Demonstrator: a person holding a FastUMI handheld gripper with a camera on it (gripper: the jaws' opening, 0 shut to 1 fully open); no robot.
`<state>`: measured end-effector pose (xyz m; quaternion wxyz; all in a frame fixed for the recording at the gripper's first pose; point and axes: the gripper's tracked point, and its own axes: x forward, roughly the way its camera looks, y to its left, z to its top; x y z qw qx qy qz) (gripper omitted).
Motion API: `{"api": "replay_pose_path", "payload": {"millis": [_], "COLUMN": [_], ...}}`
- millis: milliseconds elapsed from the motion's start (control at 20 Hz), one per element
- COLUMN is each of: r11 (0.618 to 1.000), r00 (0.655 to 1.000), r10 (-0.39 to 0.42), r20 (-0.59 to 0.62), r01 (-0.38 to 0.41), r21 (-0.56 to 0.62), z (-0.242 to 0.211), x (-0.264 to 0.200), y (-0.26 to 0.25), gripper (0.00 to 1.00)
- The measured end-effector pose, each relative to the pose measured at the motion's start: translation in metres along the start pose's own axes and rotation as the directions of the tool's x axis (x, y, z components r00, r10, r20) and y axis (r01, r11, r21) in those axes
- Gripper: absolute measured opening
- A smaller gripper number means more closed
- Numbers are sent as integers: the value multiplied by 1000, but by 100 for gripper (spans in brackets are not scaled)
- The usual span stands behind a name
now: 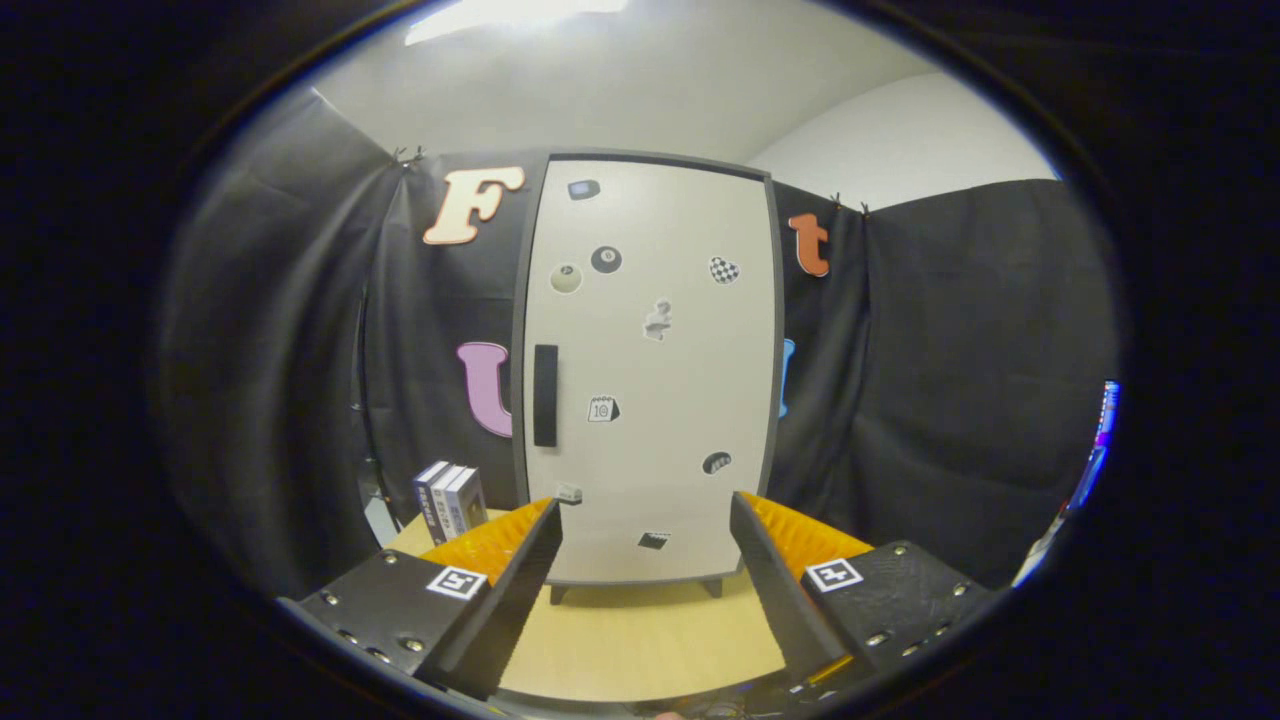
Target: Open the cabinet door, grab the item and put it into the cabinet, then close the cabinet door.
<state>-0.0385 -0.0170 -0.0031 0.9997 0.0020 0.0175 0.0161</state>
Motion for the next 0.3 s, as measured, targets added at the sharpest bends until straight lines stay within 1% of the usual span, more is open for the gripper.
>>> {"api": "replay_pose_path", "payload": {"millis": [300], "r11": [1000], "r00": [1000], "r10": [3], "r20": [23], "r01": [-4], "r21": [30], "z": [8], "x": [7], "y": [0], "gripper": [100]}}
